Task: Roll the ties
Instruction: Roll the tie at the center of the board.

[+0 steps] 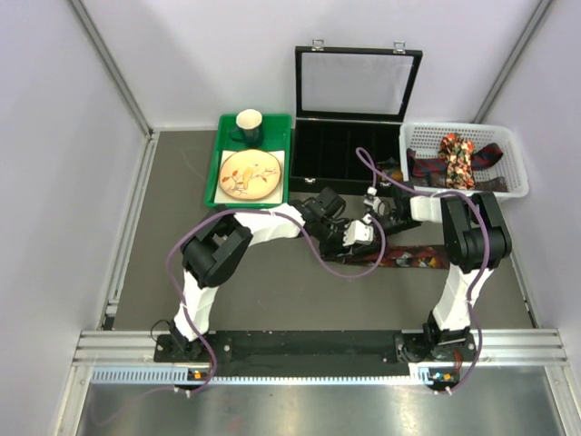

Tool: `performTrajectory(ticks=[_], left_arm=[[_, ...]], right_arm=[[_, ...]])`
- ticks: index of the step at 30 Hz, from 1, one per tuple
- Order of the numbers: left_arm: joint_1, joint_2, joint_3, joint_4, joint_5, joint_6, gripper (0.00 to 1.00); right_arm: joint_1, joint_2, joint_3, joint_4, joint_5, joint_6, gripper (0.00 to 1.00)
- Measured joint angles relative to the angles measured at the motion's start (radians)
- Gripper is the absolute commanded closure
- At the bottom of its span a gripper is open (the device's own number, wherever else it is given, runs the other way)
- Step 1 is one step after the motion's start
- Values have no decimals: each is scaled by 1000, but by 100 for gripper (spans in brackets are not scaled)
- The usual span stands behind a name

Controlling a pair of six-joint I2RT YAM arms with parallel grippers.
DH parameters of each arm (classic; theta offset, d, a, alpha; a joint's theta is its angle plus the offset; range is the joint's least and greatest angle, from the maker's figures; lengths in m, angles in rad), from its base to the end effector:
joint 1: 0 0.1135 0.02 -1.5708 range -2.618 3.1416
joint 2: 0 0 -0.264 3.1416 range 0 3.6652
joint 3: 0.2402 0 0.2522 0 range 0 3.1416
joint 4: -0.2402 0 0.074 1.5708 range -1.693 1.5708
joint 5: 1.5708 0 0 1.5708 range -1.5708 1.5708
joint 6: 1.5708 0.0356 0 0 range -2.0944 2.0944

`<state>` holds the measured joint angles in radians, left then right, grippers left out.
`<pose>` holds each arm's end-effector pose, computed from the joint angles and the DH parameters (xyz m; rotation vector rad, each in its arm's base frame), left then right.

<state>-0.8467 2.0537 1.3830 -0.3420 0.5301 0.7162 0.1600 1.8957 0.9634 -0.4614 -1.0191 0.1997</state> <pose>0.2695 -0.3320 0.1532 1.9197 1.6558 -0.7318 0.3059 0.0801 0.1115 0.0807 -2.7150 -1.5345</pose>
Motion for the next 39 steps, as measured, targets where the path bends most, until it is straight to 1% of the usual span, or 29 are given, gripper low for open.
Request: performTrajectory(ticks=[3, 5, 8, 11, 16, 20, 22, 26, 27, 28, 30, 33, 35, 36, 39], left_arm=[[21, 2, -6, 12, 46, -24, 19], [62, -7, -49, 72, 132, -46, 17], [145, -45, -169, 219, 260, -102, 16], [195, -55, -243, 362, 336, -180, 17], [178, -20, -306, 647, 398, -377, 17], [147, 40, -311, 851, 424, -512, 17], [135, 68, -311, 936, 432, -573, 19], [118, 109, -311, 1036, 431, -651, 41], [117, 111, -309, 1037, 426, -663, 54], [114, 111, -309, 1035, 423, -665, 60], [109, 111, -301, 1007, 419, -652, 68], [103, 90, -276, 882, 395, -564, 71], [87, 60, -258, 772, 342, -476, 72], [79, 48, -252, 732, 319, -444, 73], [54, 9, -227, 586, 232, -344, 75]], right_arm=[[-3, 0, 0, -23, 27, -32, 100], [-8, 0, 1, -38, 51, -47, 100], [-14, 0, 2, -59, 94, -62, 100], [-14, -1, 10, -78, 132, -69, 100], [-14, -4, 15, -92, 176, -74, 100], [-13, -4, 23, -106, 188, -76, 100], [-11, -4, 27, -111, 195, -77, 100], [-11, -4, 28, -114, 195, -77, 100], [-11, -4, 29, -114, 195, -77, 100], [-11, -4, 30, -114, 195, -77, 100], [-10, -4, 34, -115, 197, -78, 100], [-11, -4, 34, -115, 196, -78, 100], [-11, -5, 35, -117, 194, -80, 90], [-11, -5, 39, -128, 192, -84, 80], [-22, -11, 50, -155, 192, -102, 71]])
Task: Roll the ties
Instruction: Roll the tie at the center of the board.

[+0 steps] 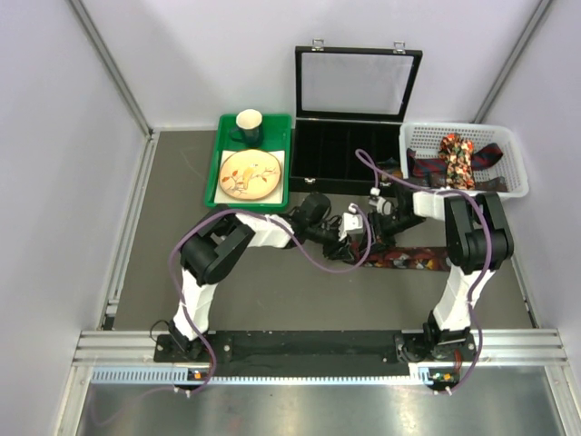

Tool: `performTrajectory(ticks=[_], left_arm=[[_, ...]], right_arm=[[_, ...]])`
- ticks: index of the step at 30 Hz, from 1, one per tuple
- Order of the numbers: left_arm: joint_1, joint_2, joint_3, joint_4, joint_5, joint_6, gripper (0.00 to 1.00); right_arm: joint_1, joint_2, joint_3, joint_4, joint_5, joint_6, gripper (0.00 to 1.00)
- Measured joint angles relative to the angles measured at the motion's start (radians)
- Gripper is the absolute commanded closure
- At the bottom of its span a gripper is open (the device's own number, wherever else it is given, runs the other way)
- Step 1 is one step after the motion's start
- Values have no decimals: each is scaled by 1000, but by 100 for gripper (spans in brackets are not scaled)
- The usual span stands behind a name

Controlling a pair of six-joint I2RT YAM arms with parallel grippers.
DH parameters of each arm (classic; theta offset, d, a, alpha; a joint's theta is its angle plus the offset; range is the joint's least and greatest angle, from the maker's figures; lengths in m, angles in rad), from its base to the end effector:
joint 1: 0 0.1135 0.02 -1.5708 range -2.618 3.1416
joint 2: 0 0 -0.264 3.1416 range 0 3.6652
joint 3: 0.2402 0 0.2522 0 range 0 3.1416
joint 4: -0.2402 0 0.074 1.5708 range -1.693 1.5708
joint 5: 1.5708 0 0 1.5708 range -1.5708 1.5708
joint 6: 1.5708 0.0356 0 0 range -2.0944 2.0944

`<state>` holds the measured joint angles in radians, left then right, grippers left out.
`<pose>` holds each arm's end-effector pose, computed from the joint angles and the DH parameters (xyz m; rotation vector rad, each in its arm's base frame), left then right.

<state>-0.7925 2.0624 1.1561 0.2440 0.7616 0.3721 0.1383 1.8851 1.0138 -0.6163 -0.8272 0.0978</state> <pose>0.2785 -0.3175 0.1290 1.5572 1.5888 -1.0773 0.3068 0.0692 0.1180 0.1100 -2.8554 -1.2593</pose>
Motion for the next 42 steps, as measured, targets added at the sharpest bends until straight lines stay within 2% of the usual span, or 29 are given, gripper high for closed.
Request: performTrajectory(ticks=[2, 6, 13, 16, 18, 19, 20, 21, 26, 28, 31, 33, 36, 39, 42], left_arm=[[-7, -21, 8, -77, -51, 45, 76], [-19, -38, 48, -206, -132, 101, 74], [-63, -39, 118, -347, -257, 153, 68], [-87, -45, 128, -373, -317, 169, 67], [-97, -46, 135, -388, -343, 177, 67], [-100, -46, 139, -395, -354, 178, 66], [-103, -46, 142, -401, -363, 180, 66], [-105, -46, 145, -406, -368, 181, 64], [-107, -46, 153, -425, -382, 181, 40], [-102, -46, 155, -427, -385, 183, 36], [-74, -43, 155, -426, -339, 186, 29], [-37, -42, 146, -433, -267, 188, 22], [45, -42, 117, -403, -117, 188, 18], [97, -42, 72, -326, 10, 166, 16], [117, -40, 16, -192, 91, 83, 14]], right_arm=[[-16, -19, 2, -19, -3, -16, 69], [-45, -61, 2, -48, -49, -27, 52], [-29, -79, -21, 24, -163, 42, 53], [-6, -69, -27, 53, -169, 59, 58], [6, -57, -27, 63, -161, 61, 67], [9, -51, -27, 65, -154, 59, 75], [9, -48, -27, 66, -148, 57, 97], [9, -42, -27, 65, -140, 56, 100], [9, -36, -24, 53, -127, 44, 100], [9, -36, -24, 47, -114, 40, 100], [9, -36, -24, 34, -95, 34, 100], [8, -36, -23, 27, -80, 34, 100], [3, -36, -23, 19, -58, 34, 100], [2, -37, -23, 15, -34, 37, 100], [-2, -37, -23, 8, -13, 42, 100]])
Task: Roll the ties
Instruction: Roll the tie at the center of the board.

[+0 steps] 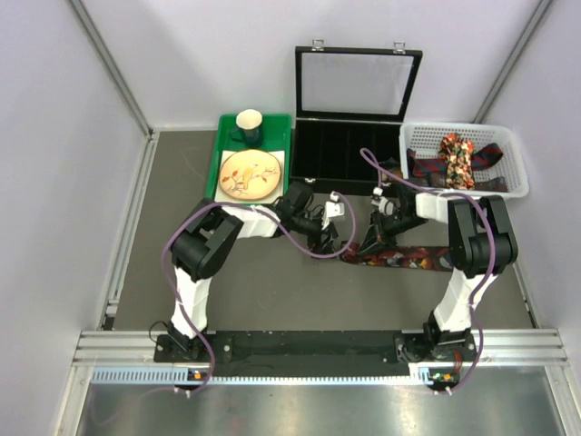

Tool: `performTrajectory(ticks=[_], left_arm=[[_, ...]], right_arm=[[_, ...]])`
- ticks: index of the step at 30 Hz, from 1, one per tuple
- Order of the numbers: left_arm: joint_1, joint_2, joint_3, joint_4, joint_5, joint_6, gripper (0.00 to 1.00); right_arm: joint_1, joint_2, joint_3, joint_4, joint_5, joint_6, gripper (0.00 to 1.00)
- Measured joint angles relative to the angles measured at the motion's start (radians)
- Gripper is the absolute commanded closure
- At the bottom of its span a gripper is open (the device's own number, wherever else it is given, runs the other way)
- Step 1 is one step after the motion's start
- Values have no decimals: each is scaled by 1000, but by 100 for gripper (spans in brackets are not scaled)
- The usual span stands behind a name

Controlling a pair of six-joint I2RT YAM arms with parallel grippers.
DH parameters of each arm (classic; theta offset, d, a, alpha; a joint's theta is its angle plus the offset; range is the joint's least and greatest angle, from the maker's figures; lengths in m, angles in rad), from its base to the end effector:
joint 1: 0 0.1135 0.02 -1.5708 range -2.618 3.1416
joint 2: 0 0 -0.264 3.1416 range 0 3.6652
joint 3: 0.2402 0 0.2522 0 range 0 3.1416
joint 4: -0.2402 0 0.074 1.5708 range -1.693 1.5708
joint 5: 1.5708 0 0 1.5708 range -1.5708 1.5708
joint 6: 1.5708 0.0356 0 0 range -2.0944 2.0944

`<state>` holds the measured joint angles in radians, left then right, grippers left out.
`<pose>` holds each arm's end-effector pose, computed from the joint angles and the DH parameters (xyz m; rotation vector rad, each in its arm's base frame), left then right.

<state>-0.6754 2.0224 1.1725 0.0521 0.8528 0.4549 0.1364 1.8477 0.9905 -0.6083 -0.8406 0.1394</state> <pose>0.3032 -0.2773 0.1369 1.5491 1.6697 -1.1115 0.3017 0.0682 0.1243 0.0628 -2.8490 -1.2818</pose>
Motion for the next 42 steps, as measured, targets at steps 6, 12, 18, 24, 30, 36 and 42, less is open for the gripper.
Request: performTrajectory(ticks=[6, 12, 18, 24, 30, 36, 42], left_arm=[[-23, 68, -60, 349, 85, -213, 15], [-69, 138, -84, 608, 89, -371, 46], [-82, 140, -76, 584, 53, -322, 69], [-108, 51, -36, 286, -108, -130, 71], [-124, -38, -14, 14, -299, 27, 67], [-161, -42, 70, -167, -428, 84, 62], [-177, -26, 120, -239, -478, 86, 64]], right_arm=[[-2, 0, 7, -18, 38, 13, 100], [-2, -1, 14, -37, 76, 13, 100], [-2, -1, 14, -32, 90, 10, 100], [-6, 0, 32, -34, 89, -19, 66], [-20, -5, 59, -29, 8, -39, 44], [-8, -14, 57, 3, -80, -11, 47], [38, 3, 55, 62, -105, 32, 51]])
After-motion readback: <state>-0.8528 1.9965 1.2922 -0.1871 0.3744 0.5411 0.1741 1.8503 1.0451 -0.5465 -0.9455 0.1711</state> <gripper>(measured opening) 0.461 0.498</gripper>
